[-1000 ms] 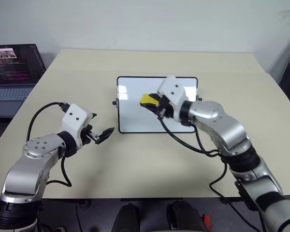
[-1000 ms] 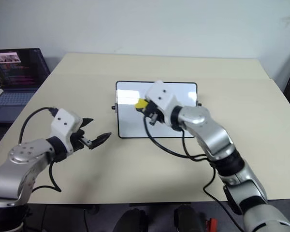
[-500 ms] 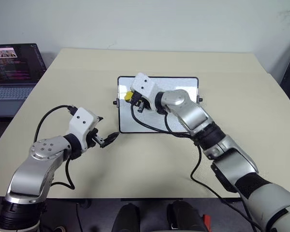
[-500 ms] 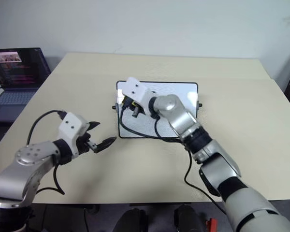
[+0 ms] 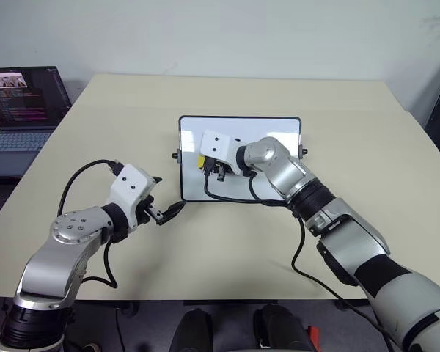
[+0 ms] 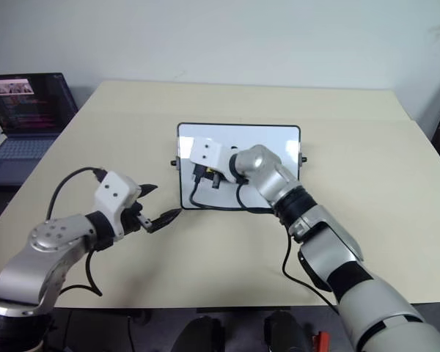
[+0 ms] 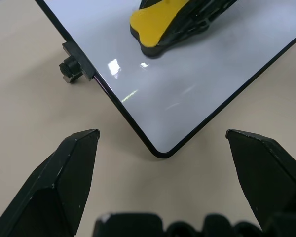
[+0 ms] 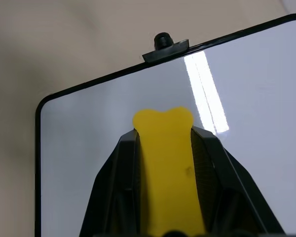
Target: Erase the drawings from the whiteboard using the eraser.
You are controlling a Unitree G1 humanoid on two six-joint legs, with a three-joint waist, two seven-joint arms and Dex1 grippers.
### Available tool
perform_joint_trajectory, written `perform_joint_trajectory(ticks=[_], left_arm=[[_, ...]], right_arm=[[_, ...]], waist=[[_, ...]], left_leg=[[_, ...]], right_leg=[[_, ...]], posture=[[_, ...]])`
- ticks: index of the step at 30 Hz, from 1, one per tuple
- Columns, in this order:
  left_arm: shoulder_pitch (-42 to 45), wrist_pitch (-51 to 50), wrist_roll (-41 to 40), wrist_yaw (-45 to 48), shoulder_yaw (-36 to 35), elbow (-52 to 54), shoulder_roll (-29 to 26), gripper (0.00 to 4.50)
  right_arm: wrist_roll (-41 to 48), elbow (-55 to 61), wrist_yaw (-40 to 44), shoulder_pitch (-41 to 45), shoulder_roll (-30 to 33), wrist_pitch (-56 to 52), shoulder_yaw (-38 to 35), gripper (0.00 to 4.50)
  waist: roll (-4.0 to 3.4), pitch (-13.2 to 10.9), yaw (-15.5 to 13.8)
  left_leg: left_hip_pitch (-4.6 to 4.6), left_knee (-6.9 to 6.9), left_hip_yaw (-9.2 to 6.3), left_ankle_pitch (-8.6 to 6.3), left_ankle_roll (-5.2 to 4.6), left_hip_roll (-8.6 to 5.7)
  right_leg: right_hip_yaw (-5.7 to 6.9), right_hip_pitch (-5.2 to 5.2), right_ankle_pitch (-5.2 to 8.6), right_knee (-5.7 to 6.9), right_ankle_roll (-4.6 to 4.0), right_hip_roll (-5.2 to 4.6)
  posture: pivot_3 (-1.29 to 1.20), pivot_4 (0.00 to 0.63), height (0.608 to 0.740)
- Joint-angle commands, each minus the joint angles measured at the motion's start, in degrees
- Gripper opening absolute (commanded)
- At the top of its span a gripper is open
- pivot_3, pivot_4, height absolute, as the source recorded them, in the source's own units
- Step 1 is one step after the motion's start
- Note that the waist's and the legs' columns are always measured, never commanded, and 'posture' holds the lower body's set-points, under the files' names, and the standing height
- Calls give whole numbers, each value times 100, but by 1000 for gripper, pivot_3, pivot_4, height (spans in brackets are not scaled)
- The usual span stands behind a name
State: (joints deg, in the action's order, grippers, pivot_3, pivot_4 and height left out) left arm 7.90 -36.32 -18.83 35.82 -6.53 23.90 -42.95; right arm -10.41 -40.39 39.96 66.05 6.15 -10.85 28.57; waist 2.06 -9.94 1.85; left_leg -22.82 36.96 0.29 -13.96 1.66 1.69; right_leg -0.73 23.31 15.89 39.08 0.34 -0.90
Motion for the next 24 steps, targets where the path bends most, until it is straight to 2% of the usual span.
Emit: perform_joint_trajectory(ticks=[1,4,12,19,21,24], left_arm=[[97,179,37,54,-4,110,6,4500],[134,205,-78,128,-7,137,49,4500],[196,302,-433,528,-210,195,2,4500],[350,485,-447,776,-325,-39,-155,4500],[381,504,-433,813,-321,-64,-159,4500],[408,531,-421,822,-304,-93,-145,4500]], right_arm=[[-285,-428,-996,387,-14,409,-388,1090],[-426,-671,-1014,490,1,557,-337,1090],[-706,-185,542,-135,207,253,225,1090],[-1005,-655,-686,297,144,651,-35,1089],[-1066,-805,-783,404,176,743,4,1089],[-1112,-749,-222,217,243,673,197,1087]], waist=[[0,0,-2],[1,0,-12],[2,2,-4],[0,0,-13],[1,1,-14],[2,1,-15]], left_leg=[[0,1,-1,0,1,0],[0,1,-2,1,2,-1],[3,0,-1,1,1,-1],[16,3,-3,17,-2,-2],[16,3,-2,24,-1,-2],[15,2,-1,25,-1,-2]], right_leg=[[1,0,-1,1,-1,0],[2,-1,-2,0,-3,0],[1,-5,-2,-2,-3,0],[3,-13,-5,4,-7,2],[3,-13,-9,3,-8,2],[3,-13,-9,1,-9,3]], posture=[[0,150,740],[0,150,740],[0,150,740],[0,150,740],[0,150,740],[0,150,740]])
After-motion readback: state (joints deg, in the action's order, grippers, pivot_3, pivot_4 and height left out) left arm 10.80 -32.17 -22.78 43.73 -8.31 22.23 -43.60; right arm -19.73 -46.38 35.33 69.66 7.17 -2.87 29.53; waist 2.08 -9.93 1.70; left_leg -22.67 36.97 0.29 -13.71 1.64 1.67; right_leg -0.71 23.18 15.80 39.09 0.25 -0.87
